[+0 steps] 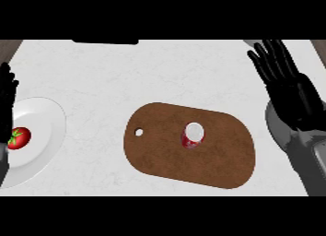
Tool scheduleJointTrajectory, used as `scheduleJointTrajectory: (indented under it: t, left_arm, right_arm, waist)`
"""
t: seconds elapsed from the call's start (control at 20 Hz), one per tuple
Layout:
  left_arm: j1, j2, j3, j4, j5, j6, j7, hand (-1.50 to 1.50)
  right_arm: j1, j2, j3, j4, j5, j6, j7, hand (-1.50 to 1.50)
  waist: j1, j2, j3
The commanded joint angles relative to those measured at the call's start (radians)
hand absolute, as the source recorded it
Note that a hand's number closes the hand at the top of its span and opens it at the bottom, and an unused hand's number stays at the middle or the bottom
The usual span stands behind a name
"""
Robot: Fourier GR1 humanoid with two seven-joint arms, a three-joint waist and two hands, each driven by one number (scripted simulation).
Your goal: Pick the can from the cutting board and place it in the pan
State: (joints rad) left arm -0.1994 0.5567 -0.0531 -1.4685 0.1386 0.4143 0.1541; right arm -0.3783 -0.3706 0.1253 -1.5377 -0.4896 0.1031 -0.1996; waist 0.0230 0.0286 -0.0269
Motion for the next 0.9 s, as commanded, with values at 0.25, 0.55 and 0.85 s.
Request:
scheduleJointTrajectory:
  t: [0.25, 0.55, 0.85]
  left_arm:
    - [-0.111, -0.117, -0.096, -0.059, 0.060, -0.103, -0.060, 0.00]
    - [-0.020, -0.156, -0.080, -0.007, 0.105, -0.152, -0.133, 0.00]
    - [-0.064, -0.163, -0.071, 0.032, 0.108, -0.179, -0.109, 0.00]
  right_arm:
    - [-0.131, -0.024, 0.371, 0.117, 0.030, 0.506, 0.082, 1.50]
    - [-0.091, -0.148, 0.207, 0.277, 0.382, 0.389, -0.421, -1.50]
    - [-0.302, -0.273, 0.160, 0.455, 0.469, 0.498, -0.551, -1.50]
  waist:
    - [0.079, 0.015, 0.025]
    - [-0.005, -0.017, 0.029]
    - [0.002, -0.019, 0.027]
